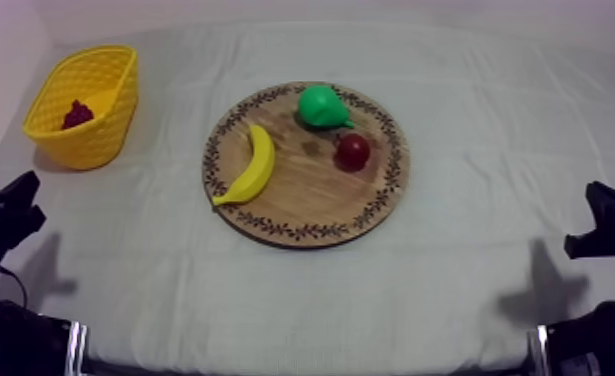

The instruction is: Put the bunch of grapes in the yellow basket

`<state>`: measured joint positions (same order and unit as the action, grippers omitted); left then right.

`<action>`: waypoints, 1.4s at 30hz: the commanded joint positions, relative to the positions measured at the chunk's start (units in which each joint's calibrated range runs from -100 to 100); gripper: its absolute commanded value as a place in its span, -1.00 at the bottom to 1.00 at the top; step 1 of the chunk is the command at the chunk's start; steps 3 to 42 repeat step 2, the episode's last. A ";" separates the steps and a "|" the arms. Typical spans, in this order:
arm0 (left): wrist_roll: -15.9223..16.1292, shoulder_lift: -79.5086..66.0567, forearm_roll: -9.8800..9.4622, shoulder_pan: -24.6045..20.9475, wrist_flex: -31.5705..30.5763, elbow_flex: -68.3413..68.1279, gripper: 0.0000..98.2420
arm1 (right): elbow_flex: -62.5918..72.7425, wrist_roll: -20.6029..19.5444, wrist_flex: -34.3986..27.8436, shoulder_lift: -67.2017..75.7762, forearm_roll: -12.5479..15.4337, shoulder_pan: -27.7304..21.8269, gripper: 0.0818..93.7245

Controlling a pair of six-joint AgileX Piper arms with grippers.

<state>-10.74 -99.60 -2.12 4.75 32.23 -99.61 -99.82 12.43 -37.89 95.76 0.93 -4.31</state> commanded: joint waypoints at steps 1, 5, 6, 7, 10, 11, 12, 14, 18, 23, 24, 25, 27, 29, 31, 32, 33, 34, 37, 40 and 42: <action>-0.85 -0.20 -0.04 -0.09 -0.16 -0.07 -1.00 | 0.04 0.00 -0.02 0.00 0.02 0.02 -0.99; -0.86 -0.26 -0.04 -0.11 -0.23 -0.10 -1.00 | 0.04 0.00 -0.02 0.00 0.02 0.02 -0.99; -0.86 -0.26 -0.04 -0.11 -0.23 -0.10 -1.00 | 0.04 0.00 -0.02 0.00 0.02 0.02 -0.99; -0.86 -0.26 -0.04 -0.11 -0.23 -0.10 -1.00 | 0.04 0.00 -0.02 0.00 0.02 0.02 -0.99; -0.86 -0.26 -0.04 -0.11 -0.23 -0.10 -1.00 | 0.04 0.00 -0.02 0.00 0.02 0.02 -0.99; -0.86 -0.26 -0.04 -0.11 -0.23 -0.10 -1.00 | 0.04 0.00 -0.02 0.00 0.02 0.02 -0.99; -0.86 -0.26 -0.04 -0.11 -0.23 -0.10 -1.00 | 0.04 0.00 -0.02 0.00 0.02 0.02 -0.99; -0.86 -0.26 -0.04 -0.11 -0.23 -0.10 -1.00 | 0.04 0.00 -0.02 0.00 0.02 0.02 -0.99; -0.86 -0.26 -0.04 -0.11 -0.23 -0.10 -1.00 | 0.04 0.00 -0.02 0.00 0.02 0.02 -0.99; -0.86 -0.26 -0.04 -0.11 -0.23 -0.10 -1.00 | 0.04 0.00 -0.02 0.00 0.02 0.02 -0.99; -0.86 -0.26 -0.04 -0.11 -0.23 -0.10 -1.00 | 0.04 0.00 -0.02 0.00 0.02 0.02 -0.99; -0.86 -0.26 -0.04 -0.11 -0.23 -0.10 -1.00 | 0.04 0.00 -0.02 0.00 0.02 0.02 -0.99; -0.86 -0.26 -0.04 -0.11 -0.23 -0.10 -1.00 | 0.04 0.00 -0.02 0.00 0.02 0.02 -0.99; -0.86 -0.26 -0.04 -0.11 -0.23 -0.10 -1.00 | 0.04 0.00 -0.02 0.00 0.02 0.02 -0.99; -0.86 -0.26 -0.04 -0.11 -0.23 -0.10 -1.00 | 0.04 0.00 -0.02 0.00 0.02 0.02 -0.99; -0.86 -0.26 -0.04 -0.11 -0.23 -0.10 -1.00 | 0.04 0.00 -0.02 0.00 0.02 0.02 -0.99; -0.86 -0.26 -0.04 -0.11 -0.23 -0.10 -1.00 | 0.04 0.00 -0.02 0.00 0.02 0.02 -0.99; -0.86 -0.26 -0.04 -0.11 -0.23 -0.10 -1.00 | 0.04 0.00 -0.02 0.00 0.02 0.02 -0.99; -0.86 -0.26 -0.04 -0.11 -0.23 -0.10 -1.00 | 0.04 0.00 -0.02 0.00 0.02 0.02 -0.99; -0.86 -0.26 -0.04 -0.11 -0.23 -0.10 -1.00 | 0.04 0.00 -0.02 0.00 0.02 0.02 -0.99; -0.86 -0.26 -0.04 -0.11 -0.23 -0.10 -1.00 | 0.04 0.00 -0.02 0.00 0.02 0.02 -0.99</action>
